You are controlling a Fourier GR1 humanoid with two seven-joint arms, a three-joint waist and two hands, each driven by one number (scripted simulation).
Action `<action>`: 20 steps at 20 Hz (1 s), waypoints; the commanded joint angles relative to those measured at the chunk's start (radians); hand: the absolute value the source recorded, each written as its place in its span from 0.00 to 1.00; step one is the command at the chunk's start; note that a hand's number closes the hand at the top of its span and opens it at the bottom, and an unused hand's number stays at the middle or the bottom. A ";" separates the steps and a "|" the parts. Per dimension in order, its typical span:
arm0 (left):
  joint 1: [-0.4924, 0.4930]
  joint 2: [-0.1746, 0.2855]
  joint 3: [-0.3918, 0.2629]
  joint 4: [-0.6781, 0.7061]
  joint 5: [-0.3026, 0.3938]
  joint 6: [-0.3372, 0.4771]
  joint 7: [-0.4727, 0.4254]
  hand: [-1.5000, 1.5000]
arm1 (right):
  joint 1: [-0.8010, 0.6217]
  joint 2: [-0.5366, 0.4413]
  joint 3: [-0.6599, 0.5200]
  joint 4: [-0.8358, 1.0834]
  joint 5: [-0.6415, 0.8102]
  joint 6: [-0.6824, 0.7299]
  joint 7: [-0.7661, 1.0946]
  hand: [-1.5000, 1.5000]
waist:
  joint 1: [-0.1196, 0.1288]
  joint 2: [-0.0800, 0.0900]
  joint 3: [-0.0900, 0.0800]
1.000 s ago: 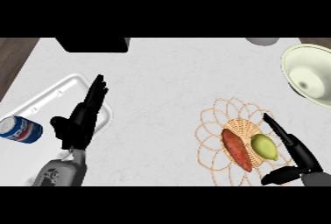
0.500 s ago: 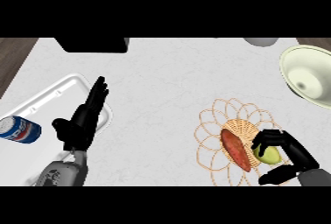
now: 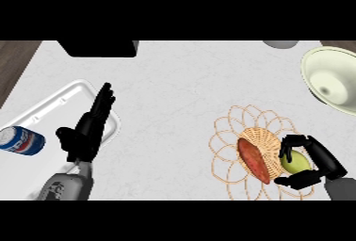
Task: Pick the lemon from the placemat and place it in the bowl
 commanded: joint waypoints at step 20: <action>-0.016 0.013 0.049 0.006 0.025 -0.052 0.008 0.50 | 0.027 -0.129 -0.248 -1.128 -0.132 -0.079 0.991 1.00 | 0.000 0.004 0.010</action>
